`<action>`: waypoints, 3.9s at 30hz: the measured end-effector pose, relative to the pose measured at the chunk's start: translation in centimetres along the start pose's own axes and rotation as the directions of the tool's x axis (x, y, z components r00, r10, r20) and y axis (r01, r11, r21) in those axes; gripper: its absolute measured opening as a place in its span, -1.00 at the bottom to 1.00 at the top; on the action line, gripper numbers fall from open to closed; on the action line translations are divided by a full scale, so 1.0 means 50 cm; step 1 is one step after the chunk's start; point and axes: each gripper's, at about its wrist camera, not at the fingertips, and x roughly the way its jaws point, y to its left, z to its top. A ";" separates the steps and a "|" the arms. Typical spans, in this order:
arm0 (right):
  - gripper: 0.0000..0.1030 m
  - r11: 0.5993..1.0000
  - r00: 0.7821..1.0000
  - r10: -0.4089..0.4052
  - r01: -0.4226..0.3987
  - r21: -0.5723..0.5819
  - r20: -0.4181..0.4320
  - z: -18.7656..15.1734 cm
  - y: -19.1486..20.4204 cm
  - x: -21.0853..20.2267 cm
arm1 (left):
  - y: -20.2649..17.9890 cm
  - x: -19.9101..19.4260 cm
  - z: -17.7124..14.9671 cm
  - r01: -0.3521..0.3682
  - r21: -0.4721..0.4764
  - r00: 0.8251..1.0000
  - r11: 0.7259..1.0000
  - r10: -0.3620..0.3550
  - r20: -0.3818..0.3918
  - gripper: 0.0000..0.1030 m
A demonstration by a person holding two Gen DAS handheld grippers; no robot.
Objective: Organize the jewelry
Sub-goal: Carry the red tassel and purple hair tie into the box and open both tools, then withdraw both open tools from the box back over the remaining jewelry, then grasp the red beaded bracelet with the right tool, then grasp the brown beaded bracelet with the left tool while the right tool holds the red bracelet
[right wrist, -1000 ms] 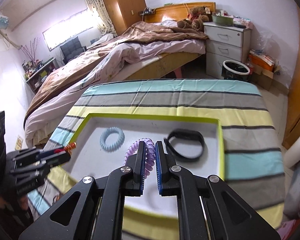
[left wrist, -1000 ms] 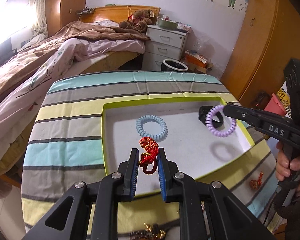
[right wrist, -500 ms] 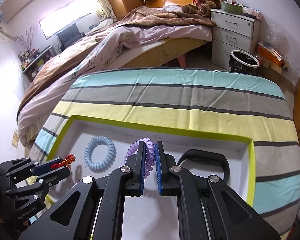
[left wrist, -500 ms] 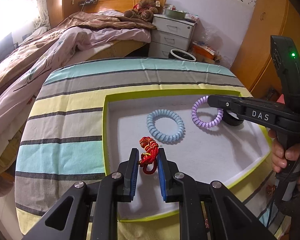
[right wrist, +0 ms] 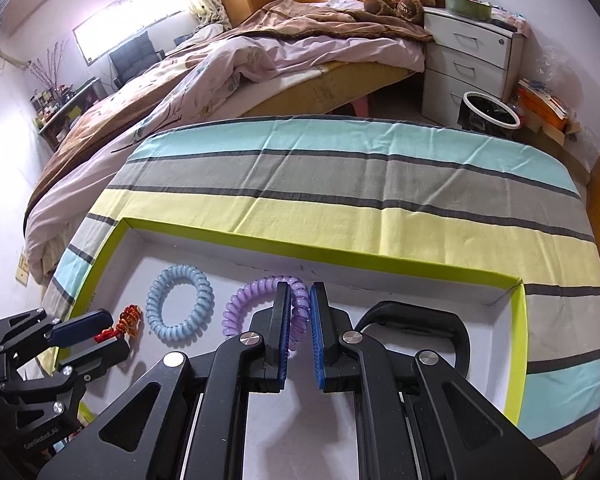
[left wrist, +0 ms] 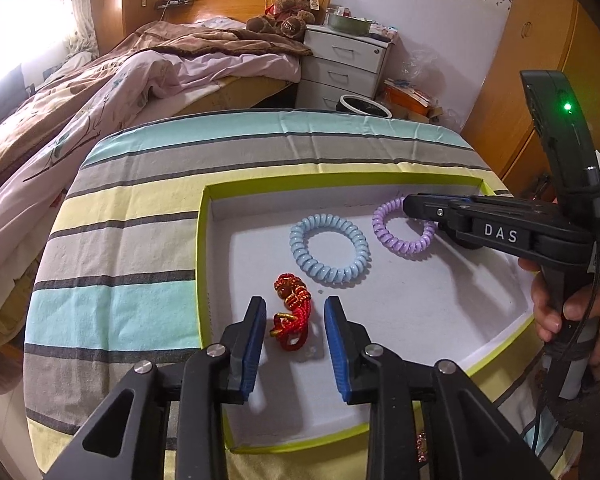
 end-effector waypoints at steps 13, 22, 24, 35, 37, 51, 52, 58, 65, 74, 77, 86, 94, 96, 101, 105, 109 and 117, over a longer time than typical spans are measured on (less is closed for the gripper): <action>-0.36 1.000 0.999 0.024 -0.023 -0.002 0.034 -0.003 0.004 -0.029 | 0.000 -0.047 -0.007 0.022 -0.013 0.999 1.000 -0.022 0.040 -0.21; -0.27 0.999 0.993 0.034 -0.034 -0.003 0.112 -0.034 0.006 -0.121 | -0.004 -0.130 -0.043 0.038 -0.023 0.994 0.999 -0.035 0.101 -0.20; -0.27 1.000 0.992 0.026 -0.027 0.003 0.123 -0.048 0.003 -0.141 | 0.000 -0.145 -0.053 0.042 -0.032 0.993 0.999 -0.038 0.108 -0.20; -0.27 0.999 0.983 0.012 -0.020 0.045 0.181 -0.162 -0.024 -0.241 | 0.025 -0.220 -0.141 0.043 -0.098 0.989 0.994 -0.029 0.145 -0.20; -0.27 0.998 0.982 0.004 -0.016 0.062 0.188 -0.188 -0.036 -0.260 | 0.027 -0.228 -0.156 0.041 -0.108 0.989 0.993 -0.025 0.147 -0.20; -0.11 0.990 0.986 -0.066 0.045 0.136 0.152 -0.346 -0.089 -0.305 | 0.031 -0.246 -0.248 0.073 -0.142 0.988 0.987 -0.052 0.144 -0.20; -0.04 0.989 0.987 -0.056 0.035 0.140 0.148 -0.350 -0.089 -0.302 | 0.032 -0.245 -0.253 0.070 -0.143 0.989 0.987 -0.050 0.138 -0.20; -0.03 0.995 0.991 -0.036 0.023 0.100 0.130 -0.366 -0.065 -0.274 | 0.050 -0.247 -0.275 0.090 -0.186 0.989 0.978 -0.066 0.133 0.33; -0.03 0.992 0.980 -0.118 0.125 -0.029 0.161 -0.369 -0.012 -0.267 | 0.056 -0.245 -0.284 0.091 -0.190 0.990 0.977 -0.069 0.120 0.33; -0.03 0.993 0.993 -0.093 0.098 -0.071 0.071 -0.367 -0.011 -0.231 | 0.052 -0.228 -0.285 0.087 -0.190 0.994 0.978 -0.072 0.085 0.33; -0.03 0.993 0.993 -0.099 0.104 -0.064 0.065 -0.369 -0.016 -0.231 | 0.049 -0.222 -0.286 0.091 -0.192 0.994 0.977 -0.078 0.076 0.33; -0.70 0.976 0.976 -0.205 0.209 -0.064 0.076 -0.377 -0.014 -0.237 | 0.021 -0.205 -0.282 0.069 -0.146 0.997 0.987 -0.064 0.042 0.33; -0.84 0.979 0.973 -0.200 0.204 -0.025 0.119 -0.381 -0.018 -0.256 | 0.003 -0.193 -0.264 -0.002 -0.111 0.999 0.994 0.006 0.041 0.33; -0.84 0.982 0.974 -0.187 0.190 -0.011 0.130 -0.379 -0.019 -0.263 | 0.002 -0.186 -0.256 -0.002 -0.112 0.999 0.994 0.006 0.039 0.33; -0.84 0.984 0.973 -0.175 0.178 -0.007 0.152 -0.379 -0.009 -0.272 | -0.004 -0.166 -0.244 -0.021 -0.111 0.999 0.994 0.024 0.024 0.33; -0.85 0.987 0.973 -0.160 0.163 -0.005 0.165 -0.379 -0.002 -0.277 | -0.014 -0.152 -0.234 -0.032 -0.103 0.999 0.994 0.034 0.018 0.31; -0.84 0.989 0.974 -0.149 0.150 0.004 0.173 -0.379 0.002 -0.280 | -0.019 -0.144 -0.228 -0.046 -0.097 0.999 0.994 0.047 0.009 0.07; -0.85 0.990 0.974 -0.138 0.140 0.005 0.180 -0.379 0.005 -0.278 | -0.021 -0.144 -0.228 -0.048 -0.087 0.999 0.995 0.049 0.010 -0.31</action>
